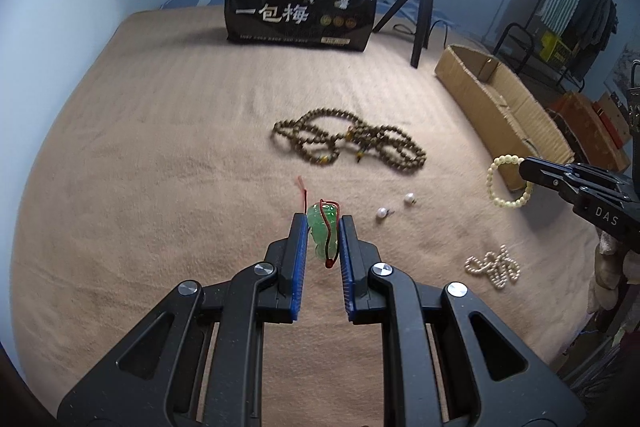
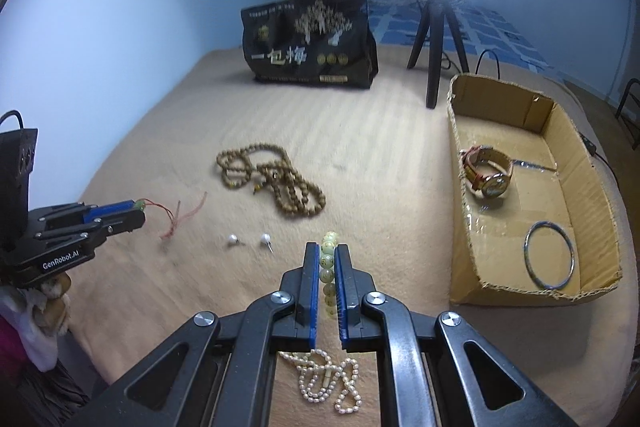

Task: Organize jewelry
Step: 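Carry the pendant in left tool and bracelet in right tool over the box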

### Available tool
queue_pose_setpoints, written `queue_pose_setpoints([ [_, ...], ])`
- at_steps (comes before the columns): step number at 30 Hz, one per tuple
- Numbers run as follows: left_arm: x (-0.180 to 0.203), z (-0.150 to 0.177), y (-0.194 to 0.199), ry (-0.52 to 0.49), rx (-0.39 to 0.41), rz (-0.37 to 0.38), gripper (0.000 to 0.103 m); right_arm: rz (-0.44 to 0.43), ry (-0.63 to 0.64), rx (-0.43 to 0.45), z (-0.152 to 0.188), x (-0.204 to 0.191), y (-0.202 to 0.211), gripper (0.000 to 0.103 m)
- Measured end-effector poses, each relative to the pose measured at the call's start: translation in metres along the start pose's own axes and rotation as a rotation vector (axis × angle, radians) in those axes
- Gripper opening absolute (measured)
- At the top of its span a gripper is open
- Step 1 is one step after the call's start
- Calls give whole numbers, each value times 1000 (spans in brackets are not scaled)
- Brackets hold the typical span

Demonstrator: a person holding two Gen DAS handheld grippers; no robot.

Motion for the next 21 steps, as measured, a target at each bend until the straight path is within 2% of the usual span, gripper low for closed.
queue_pose_setpoints([
  [11,36,-20,19,-32,56,53,14,13,-46,82,-19,19,30,5],
  [21,87,-42,26,-74,90,126,14,56,-126,155,-31,65,60,5],
])
Point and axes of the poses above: each gripper's, at about its wrist camera, not at the fingertips, and y roughly against the way its jaws point, x to its right, z to its underside, the point moved 9 cm from there along -y, roughly the way its jaws point, and after that the axes turned 6 degrees about y, right-handed, at the moved point
